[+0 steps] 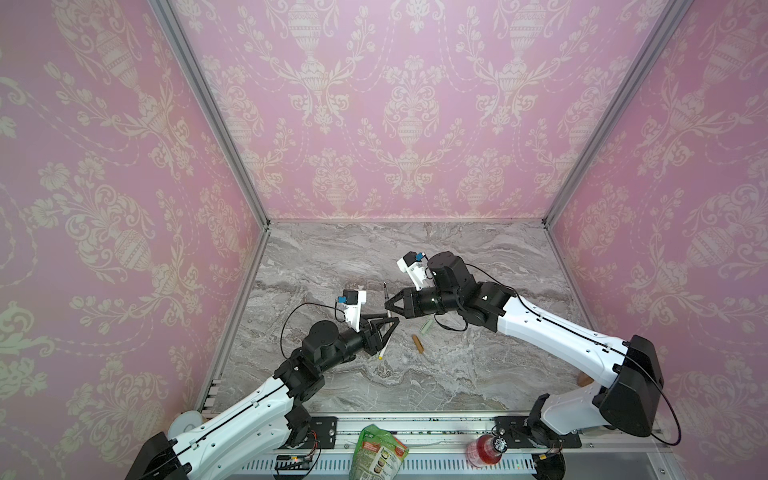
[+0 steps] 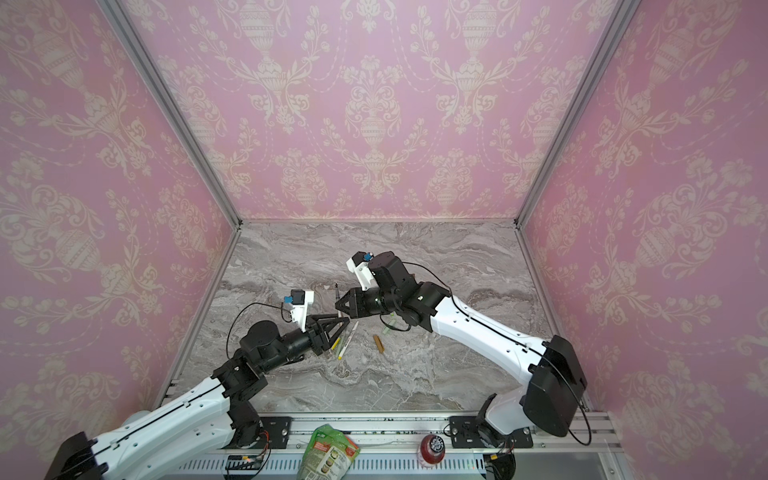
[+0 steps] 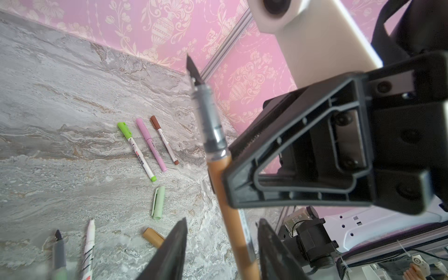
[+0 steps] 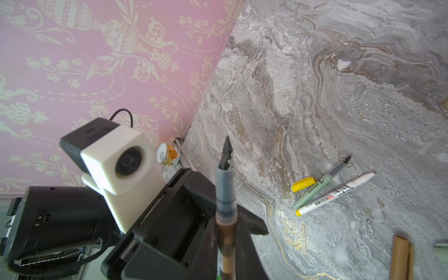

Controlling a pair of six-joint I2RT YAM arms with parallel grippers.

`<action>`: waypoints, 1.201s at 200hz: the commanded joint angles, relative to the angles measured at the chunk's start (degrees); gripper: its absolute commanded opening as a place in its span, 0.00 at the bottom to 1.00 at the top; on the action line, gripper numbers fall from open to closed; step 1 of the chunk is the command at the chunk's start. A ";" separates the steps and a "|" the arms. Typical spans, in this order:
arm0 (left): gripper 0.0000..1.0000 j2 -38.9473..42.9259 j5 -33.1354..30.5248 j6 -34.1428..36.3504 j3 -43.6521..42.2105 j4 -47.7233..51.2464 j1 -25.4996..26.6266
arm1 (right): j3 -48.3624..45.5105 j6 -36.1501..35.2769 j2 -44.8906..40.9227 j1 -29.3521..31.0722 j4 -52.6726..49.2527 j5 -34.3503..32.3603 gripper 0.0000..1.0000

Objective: Insert the pens into the pen caps
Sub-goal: 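Lift the tan pen with the right gripper into the left gripper's fingers, then hold the tan pen in the left gripper while the right reaches the tan cap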

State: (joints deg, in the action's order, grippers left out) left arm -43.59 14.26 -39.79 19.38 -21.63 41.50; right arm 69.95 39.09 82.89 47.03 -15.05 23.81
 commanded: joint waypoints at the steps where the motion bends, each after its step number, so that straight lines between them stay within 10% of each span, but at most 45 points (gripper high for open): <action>1: 0.38 0.43 -2.32 0.52 0.50 -0.07 0.12 | -0.89 0.37 -0.32 0.19 1.43 1.11 0.04; 82: 0.01 2.88 -5.32 1.88 0.14 4.02 0.10 | -0.74 -0.56 -0.50 0.24 -0.90 -0.21 0.15; 132: 0.00 10.23 -12.48 6.00 1.51 19.71 0.14 | -0.76 -6.46 -1.13 0.23 -11.04 -8.23 0.39; 181: 0.00 14.63 -16.87 6.75 1.90 29.81 0.01 | -6.29 -10.70 2.60 0.29 -20.31 -16.92 0.40; 240: 0.00 15.17 -17.10 6.24 1.18 29.32 0.00 | -13.74 -5.48 10.68 1.49 -10.45 -5.26 0.46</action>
State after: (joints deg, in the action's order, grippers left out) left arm -28.21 -1.34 -34.92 20.05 6.66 41.50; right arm 58.72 31.33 90.83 47.42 -30.63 12.97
